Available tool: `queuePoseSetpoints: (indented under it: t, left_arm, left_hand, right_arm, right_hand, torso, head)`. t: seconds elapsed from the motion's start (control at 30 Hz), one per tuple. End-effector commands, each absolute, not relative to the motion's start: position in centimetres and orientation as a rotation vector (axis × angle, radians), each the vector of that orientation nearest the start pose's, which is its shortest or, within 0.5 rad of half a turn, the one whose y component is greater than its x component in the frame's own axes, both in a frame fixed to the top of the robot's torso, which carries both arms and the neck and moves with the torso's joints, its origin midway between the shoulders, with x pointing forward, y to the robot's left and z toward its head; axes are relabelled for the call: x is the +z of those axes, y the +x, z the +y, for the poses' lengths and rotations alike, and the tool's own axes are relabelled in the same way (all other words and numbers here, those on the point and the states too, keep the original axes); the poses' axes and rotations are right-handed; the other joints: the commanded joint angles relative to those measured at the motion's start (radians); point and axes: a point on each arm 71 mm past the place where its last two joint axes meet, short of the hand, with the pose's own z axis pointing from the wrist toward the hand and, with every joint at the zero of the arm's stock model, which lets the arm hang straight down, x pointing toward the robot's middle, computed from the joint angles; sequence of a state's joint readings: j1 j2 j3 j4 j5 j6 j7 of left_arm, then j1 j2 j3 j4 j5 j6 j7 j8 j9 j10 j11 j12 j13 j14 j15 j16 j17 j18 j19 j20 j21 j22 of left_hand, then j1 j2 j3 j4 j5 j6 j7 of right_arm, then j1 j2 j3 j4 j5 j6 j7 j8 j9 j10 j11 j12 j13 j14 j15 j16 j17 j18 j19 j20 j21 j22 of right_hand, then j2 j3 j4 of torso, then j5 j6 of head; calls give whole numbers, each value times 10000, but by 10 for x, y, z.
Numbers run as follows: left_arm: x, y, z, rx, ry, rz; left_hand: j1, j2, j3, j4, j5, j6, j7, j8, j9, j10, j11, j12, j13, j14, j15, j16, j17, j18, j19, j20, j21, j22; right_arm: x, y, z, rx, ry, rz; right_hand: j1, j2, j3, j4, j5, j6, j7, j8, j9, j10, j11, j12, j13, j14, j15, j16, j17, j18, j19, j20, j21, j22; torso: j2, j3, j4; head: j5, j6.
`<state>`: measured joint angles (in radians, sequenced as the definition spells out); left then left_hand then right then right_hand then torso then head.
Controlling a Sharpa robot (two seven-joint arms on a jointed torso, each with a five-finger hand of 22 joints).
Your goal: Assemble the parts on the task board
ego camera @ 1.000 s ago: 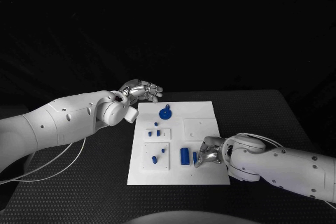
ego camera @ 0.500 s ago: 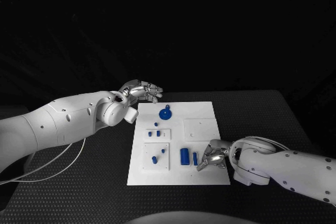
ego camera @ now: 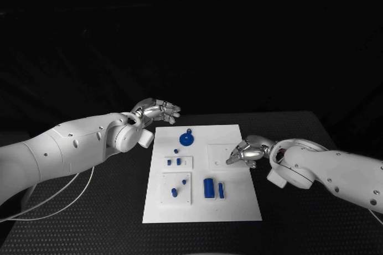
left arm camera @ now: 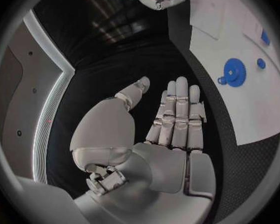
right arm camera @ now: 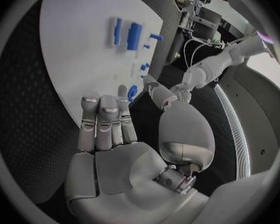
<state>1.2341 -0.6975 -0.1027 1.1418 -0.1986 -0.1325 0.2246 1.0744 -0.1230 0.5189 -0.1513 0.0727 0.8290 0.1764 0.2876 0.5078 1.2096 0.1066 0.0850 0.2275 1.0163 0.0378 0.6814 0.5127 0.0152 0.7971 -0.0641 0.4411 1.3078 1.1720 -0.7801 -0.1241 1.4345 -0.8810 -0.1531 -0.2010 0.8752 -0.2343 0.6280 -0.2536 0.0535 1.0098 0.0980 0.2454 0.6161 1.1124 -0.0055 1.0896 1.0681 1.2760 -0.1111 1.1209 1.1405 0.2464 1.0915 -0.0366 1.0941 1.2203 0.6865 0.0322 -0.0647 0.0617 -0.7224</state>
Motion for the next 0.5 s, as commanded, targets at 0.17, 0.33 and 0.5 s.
queuePoseSetpoints:
  t: [0.17, 0.33, 0.5]
  left_arm:
    - [-207, 556, 257, -13364, -10425, 15190]
    - [-204, 565, 268, -13726, -11135, 14245]
    - [-204, 573, 274, -13855, -11486, 13786]
  left_hand:
    - [62, 235, 2, -143, 64, 226, -84, 127, 26, 253, -85, 88, 51, -88, 126, -428, -86, 3, -57, 126, -124, 214]
    - [12, 238, -13, -209, 46, 203, -72, 105, 0, 222, -56, 10, 29, -290, 283, -865, -212, 11, -286, 276, -287, 190]
    - [-325, 60, -225, -306, -137, -564, -251, -308, -202, -1852, 154, -228, -603, -2475, 940, -2434, -798, -152, -1741, 934, -1149, 3]
  right_arm:
    - [-236, 529, -218, 10981, 7072, 18328]
    - [-229, 566, -234, 11352, 8650, 16816]
    - [-226, 584, -242, 11909, 9957, 15654]
  right_hand:
    - [80, 552, -104, -312, 247, -377, 248, -118, 39, -839, 175, -693, -454, -932, 208, -920, -521, 113, -992, 340, -816, -258]
    - [258, 789, -173, -342, 526, -643, 460, -167, 97, -1633, 468, -2073, -1690, -1968, 675, -2450, -1497, -149, -2188, 886, -2177, -861]
    - [309, 1122, 31, -463, 760, -1733, 740, -593, -112, -2903, 1673, -6179, -5376, -4522, 2529, -6349, -4017, -968, -5396, 1844, -5230, -2391]
  torso:
    - [-302, -100, -142]
    - [-474, -80, -223]
    - [-632, -14, -226]
  head:
    - [-139, 867]
    - [-131, 1584]
    - [-87, 2031]
